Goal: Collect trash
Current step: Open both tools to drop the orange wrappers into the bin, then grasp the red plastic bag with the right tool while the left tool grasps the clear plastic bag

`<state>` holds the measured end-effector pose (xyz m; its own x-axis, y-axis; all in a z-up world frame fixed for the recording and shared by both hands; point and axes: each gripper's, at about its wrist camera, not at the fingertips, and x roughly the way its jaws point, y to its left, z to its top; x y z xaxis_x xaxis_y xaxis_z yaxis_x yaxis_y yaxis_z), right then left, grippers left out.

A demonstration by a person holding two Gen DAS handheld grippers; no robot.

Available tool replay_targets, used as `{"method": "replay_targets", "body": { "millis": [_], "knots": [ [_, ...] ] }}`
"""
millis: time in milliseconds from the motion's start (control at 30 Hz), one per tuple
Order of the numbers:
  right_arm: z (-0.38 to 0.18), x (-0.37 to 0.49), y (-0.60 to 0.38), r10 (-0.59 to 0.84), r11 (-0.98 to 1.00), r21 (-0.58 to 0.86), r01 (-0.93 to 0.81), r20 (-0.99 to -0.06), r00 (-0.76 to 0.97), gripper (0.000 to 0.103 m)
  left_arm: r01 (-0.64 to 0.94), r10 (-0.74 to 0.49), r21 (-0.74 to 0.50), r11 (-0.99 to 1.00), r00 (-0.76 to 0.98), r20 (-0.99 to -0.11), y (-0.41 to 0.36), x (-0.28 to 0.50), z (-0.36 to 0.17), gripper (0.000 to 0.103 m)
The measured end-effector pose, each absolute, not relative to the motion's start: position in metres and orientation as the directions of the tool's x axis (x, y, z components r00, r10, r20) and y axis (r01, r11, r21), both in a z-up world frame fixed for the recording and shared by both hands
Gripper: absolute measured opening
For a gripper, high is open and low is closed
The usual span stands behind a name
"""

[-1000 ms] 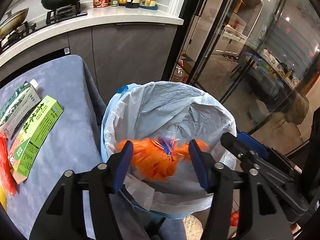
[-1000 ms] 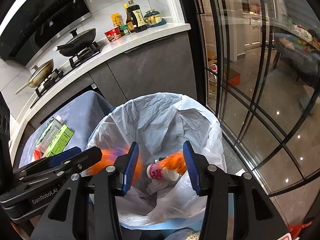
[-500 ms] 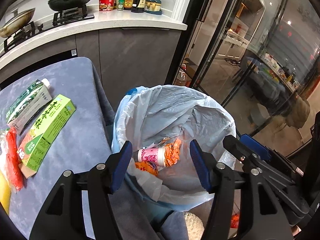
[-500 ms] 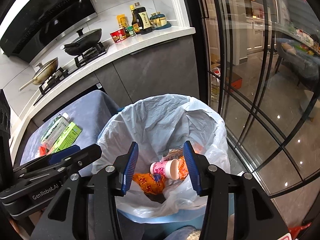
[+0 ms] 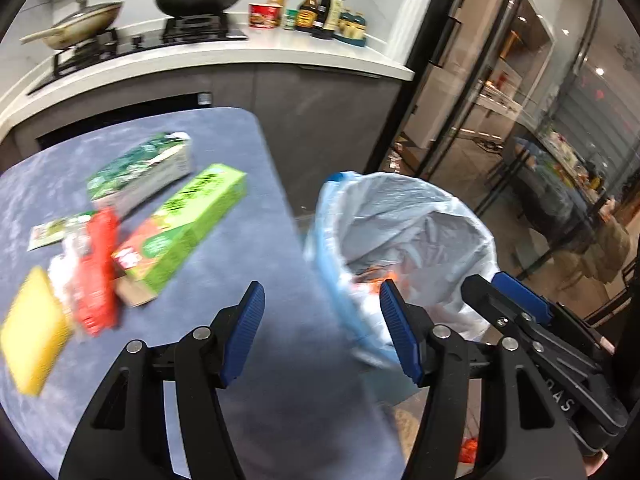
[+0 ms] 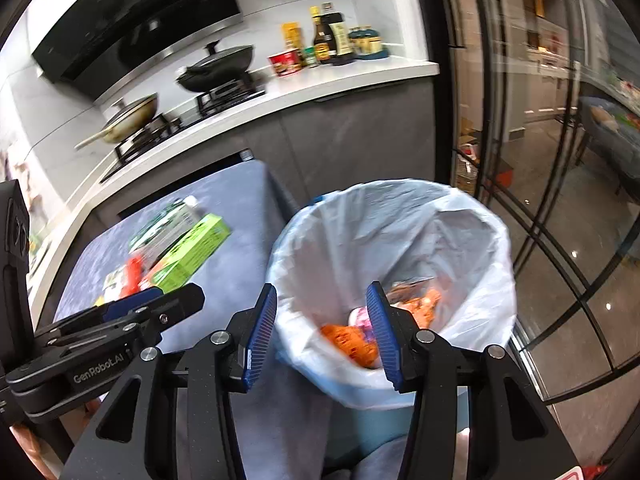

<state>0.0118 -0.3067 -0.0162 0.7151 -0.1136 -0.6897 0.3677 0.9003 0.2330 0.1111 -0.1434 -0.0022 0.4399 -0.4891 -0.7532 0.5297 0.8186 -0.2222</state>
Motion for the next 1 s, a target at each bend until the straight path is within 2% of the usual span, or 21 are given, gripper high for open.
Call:
{"method": "replay_targets", "body": {
  "millis": [200, 333, 733, 1000],
  "knots": [
    [-0.017, 0.016, -0.262, -0.051, 0.921, 0.242, 0.304, -0.7, 0.712, 0.046, 0.462, -0.452, -0.223, 0.859, 0.478, -0.753, -0.089, 0.111, 0.0, 0.057],
    [-0.019, 0.022, -0.23, -0.005, 0.936, 0.245, 0.252, -0.709, 0.705, 0.046, 0.405, -0.412, -0.211, 0.89, 0.515, -0.752, -0.051, 0.112, -0.001, 0.064],
    [-0.028, 0.071, -0.133, 0.11, 0.97, 0.228, 0.088, -0.728, 0.677, 0.046, 0.212, -0.305, -0.223, 0.952, 0.564, -0.767, 0.062, 0.133, -0.011, 0.065],
    [-0.04, 0.115, -0.098, 0.133, 0.977, 0.211, 0.041, -0.742, 0.657, 0.046, 0.142, -0.256, -0.213, 0.967, 0.578, -0.775, 0.104, 0.15, -0.018, 0.065]
  ]
}}
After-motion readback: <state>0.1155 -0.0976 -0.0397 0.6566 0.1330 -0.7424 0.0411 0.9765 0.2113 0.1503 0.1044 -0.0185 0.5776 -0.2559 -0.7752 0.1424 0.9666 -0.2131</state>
